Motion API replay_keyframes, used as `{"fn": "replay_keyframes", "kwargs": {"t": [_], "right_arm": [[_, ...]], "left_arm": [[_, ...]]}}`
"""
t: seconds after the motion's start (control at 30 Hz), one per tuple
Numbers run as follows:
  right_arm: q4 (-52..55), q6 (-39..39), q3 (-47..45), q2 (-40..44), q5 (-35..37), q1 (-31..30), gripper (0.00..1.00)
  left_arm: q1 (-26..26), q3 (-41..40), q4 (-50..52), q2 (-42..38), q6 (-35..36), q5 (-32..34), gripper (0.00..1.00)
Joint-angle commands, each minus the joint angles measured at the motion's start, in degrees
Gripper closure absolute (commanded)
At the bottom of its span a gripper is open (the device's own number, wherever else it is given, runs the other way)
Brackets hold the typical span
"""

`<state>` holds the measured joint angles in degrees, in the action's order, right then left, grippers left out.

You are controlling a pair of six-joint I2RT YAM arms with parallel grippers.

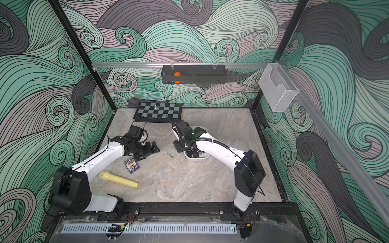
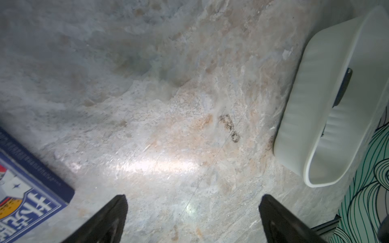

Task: Place the car key into the storage box
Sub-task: Pick up the car key from the center of the board, then place the car key in the storage box.

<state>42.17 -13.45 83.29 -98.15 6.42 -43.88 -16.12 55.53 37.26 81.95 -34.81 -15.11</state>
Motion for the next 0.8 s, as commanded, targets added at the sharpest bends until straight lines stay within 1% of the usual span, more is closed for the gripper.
{"fn": "replay_keyframes", "kwargs": {"t": [0.0, 0.17, 0.3, 0.5, 0.77], "right_arm": [[1.12, 1.92, -1.51, 1.09, 1.74, 3.13, 0.78], [1.14, 3.66, -2.51, -0.15, 2.25, 7.44, 0.77], [1.06, 4.56, -3.27, -2.65, 2.92, 10.38, 0.77], [0.07, 2.37, -4.63, -6.35, -0.19, 14.31, 0.76], [0.06, 1.21, -4.78, -10.49, -0.23, 14.92, 0.74]], "left_arm": [[0.56, 5.0, -2.3, 3.9, 0.06, -2.99, 0.01], [0.57, 11.08, -0.43, 8.57, 1.05, -3.36, 0.01], [0.56, 13.08, -0.04, 9.84, 1.28, -2.95, 0.01], [0.57, 12.3, -0.03, 10.09, 0.53, -2.13, 0.01], [0.56, 10.09, 0.05, 8.19, 0.05, -0.45, 0.01]]}}
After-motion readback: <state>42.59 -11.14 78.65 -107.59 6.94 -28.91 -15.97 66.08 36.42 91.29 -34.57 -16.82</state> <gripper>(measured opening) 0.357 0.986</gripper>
